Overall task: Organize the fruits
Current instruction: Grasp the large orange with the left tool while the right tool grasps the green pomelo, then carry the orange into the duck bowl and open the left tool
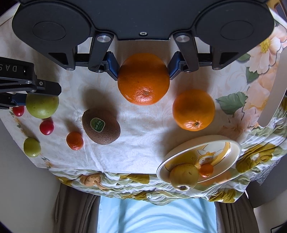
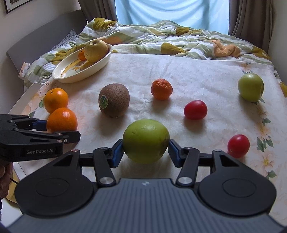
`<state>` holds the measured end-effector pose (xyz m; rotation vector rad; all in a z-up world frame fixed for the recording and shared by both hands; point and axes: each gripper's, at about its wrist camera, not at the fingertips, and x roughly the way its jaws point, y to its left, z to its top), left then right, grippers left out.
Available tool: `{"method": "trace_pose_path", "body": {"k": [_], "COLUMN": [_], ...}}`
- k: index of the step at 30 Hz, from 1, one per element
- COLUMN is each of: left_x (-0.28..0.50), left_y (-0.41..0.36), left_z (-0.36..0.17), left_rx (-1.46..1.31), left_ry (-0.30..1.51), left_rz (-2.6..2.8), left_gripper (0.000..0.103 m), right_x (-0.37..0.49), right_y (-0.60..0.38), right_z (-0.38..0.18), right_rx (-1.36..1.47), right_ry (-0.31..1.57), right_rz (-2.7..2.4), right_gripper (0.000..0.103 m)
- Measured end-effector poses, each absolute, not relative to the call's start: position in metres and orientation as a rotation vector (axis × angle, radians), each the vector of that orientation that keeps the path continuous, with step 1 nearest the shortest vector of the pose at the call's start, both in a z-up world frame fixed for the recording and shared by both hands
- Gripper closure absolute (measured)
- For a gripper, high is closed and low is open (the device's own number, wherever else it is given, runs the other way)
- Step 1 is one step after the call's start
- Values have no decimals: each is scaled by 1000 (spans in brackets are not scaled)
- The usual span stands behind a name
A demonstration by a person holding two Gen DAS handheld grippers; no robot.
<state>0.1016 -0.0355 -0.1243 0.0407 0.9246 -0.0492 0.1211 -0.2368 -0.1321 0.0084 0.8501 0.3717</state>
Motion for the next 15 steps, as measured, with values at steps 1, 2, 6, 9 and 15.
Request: {"method": "trace_pose_path", "body": {"k": [1, 2, 6, 9, 15], "left_x": [99, 96, 87, 79, 61], "left_y": [-35, -35, -34, -32, -28], "left_z": [-122, -120, -112, -104, -81], "left_rx": [38, 38, 35, 27, 16], "left_ry": [918, 911, 889, 876, 837], "left_rz": [-49, -49, -57, -57, -49], "left_gripper": [42, 42, 42, 42, 42], "right_x": [120, 118, 111, 105, 92], "right_y": [-236, -236, -234, -232, -227], "right_z": [-131, -129, -122, -114, -92], "right_rx": [10, 11, 11, 14, 16], "right_ry": [846, 840, 824, 811, 780], "right_rz": [372, 373, 375, 373, 378], "right_gripper": [34, 34, 34, 34, 34]}}
